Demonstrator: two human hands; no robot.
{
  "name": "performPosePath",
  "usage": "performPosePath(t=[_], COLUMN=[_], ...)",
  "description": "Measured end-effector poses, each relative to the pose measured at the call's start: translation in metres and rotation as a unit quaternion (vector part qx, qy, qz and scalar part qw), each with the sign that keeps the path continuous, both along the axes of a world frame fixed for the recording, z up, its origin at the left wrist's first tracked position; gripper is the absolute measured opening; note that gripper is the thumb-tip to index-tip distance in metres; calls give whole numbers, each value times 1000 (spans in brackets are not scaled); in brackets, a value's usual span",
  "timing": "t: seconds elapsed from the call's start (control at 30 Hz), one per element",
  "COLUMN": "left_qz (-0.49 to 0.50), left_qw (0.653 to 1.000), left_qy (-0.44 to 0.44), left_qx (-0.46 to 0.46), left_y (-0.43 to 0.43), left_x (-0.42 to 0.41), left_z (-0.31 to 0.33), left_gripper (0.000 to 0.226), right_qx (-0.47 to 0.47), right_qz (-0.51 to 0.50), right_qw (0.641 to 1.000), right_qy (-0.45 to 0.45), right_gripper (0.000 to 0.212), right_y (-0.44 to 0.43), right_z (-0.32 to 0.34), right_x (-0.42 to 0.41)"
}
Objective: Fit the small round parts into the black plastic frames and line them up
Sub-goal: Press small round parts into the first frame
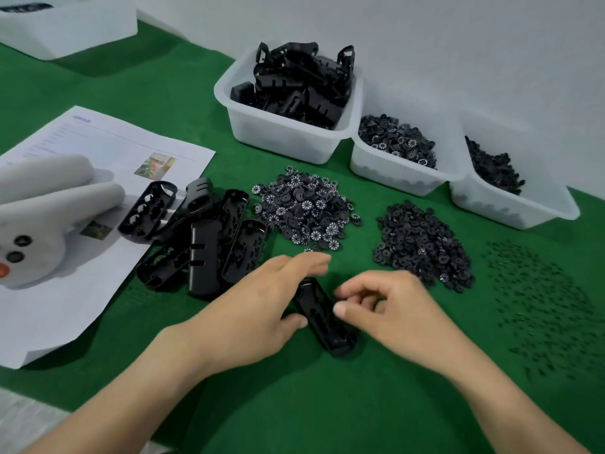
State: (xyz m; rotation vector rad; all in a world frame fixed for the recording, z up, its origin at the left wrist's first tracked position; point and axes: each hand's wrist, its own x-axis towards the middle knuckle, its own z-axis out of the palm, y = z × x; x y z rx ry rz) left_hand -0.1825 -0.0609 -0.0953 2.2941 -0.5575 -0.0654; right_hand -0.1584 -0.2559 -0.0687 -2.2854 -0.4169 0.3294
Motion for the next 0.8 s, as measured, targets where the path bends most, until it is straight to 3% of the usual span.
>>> performPosePath(t=[0.1, 0.2, 0.33, 0.47, 0.67, 0.8], left_qz=[17, 57, 82, 109, 129, 134], left_qw=[1000, 998, 996, 992, 989, 988], left_qy=[1, -7, 3, 15, 16, 18], left_qx=[1, -24, -43, -60, -64, -71], left_y=[-2, 0, 1, 2, 0, -1], left_x=[-3, -14, -22, -21, -22, -21], left_z=[-4, -9, -9, -7, -7, -4], left_gripper=[70, 67, 64, 56, 53, 59], right_qx=[-36, -13, -70, -125, -89, -82], right_qz=[29, 26, -50, -25, 8, -7], right_qw=[999, 1000, 989, 982, 986, 985], right_qy=[-18, -9, -121, -139, -142, -154], right_gripper=[10, 7, 4, 12, 23, 16], right_y=[5, 2, 7, 19, 10, 5], right_z=[-3, 3, 3, -9, -11, -14], right_x=[-7, 6, 42, 56, 43, 37])
